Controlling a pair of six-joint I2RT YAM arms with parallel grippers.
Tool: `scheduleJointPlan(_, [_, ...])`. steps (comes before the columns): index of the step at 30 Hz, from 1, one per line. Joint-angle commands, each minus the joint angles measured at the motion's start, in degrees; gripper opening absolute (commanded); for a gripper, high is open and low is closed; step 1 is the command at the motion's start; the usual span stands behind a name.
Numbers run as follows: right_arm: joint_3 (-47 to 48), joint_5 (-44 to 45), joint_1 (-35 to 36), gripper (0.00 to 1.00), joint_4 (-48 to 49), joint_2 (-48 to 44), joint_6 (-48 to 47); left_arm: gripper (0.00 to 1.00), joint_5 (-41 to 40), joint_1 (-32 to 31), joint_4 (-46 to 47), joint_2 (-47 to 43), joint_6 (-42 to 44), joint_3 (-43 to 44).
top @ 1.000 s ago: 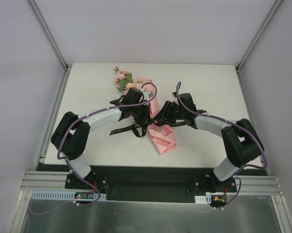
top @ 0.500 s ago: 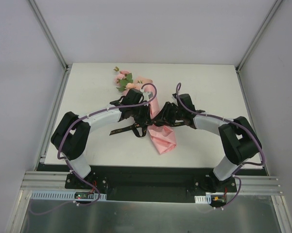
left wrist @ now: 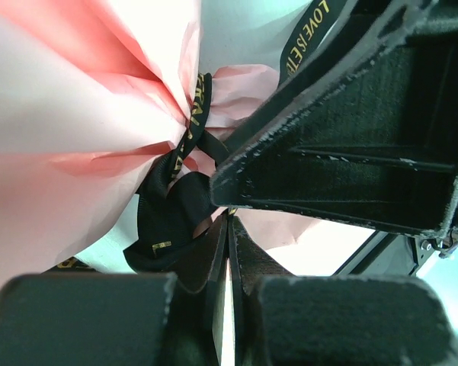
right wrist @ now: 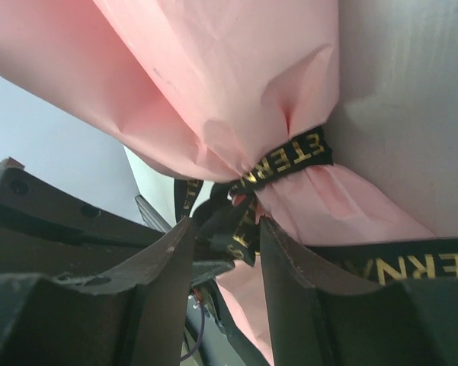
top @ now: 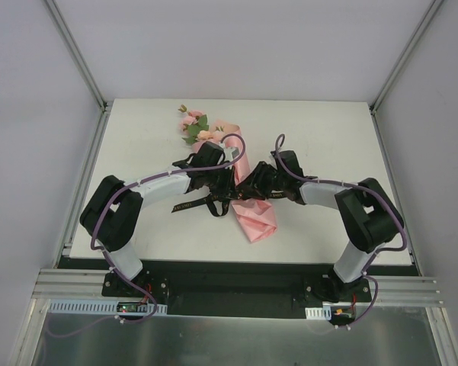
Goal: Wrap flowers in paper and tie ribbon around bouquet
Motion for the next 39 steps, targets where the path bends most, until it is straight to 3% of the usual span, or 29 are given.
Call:
scheduleJointPlan(1, [-0.8,2.9,-0.8,0.43,-4.3,-6.7,-3.5,0.00,1.1,-0.6,1.8,0.3,-0.5,-0.5])
scheduleJointPlan(2, [-0.9,3.5,-0.9,0.48,-5.9,-8.9,-4.6,0.00,1.0,-0.6,1.8,0.2,-0.5,-0.7])
scheduleJointPlan(7, [-1.5,4.0,-0.9,0.51,-10.8,-11.6,-4.4,0.00,1.0,-0.6,1.8,0.0,-0.3,-0.7])
scheduleJointPlan(16, [-3.5,2.3,-0.7,0.46,-7.1,-7.0,2.9,0.00,1.7,-0.6,1.9,-0.3,-0.2,-1.0])
scheduleJointPlan(27, [-1.3,0.1,0.0,0.43,-1.5,-2.3,5.2,0.00,1.5,-0.9,1.9,-0.2,-0.2,-1.4])
scheduleJointPlan(30, [-0.8,-0.1,0.2,0.39,-0.3,-1.7,5.3,0.02,1.6,-1.0,1.9,-0.3,-0.1,-1.4])
scheduleJointPlan(32, [-0.7,-0.5,0.3,0.28,1.1,-1.2,5.6,0.04,1.3,-1.0,1.9,-0.7,-0.1,-1.5])
scheduleJointPlan(35, [-0.8,-1.3,0.2,0.06,2.8,-0.4,5.9,0.16,0.6,-1.0,1.0,-1.8,0.5,-1.4])
scheduleJointPlan(39, [-1.8,-1.2,-0.1,0.00,2.8,-0.7,4.9,0.27,-1.6,-0.8,-2.1,-8.1,1.6,-1.4])
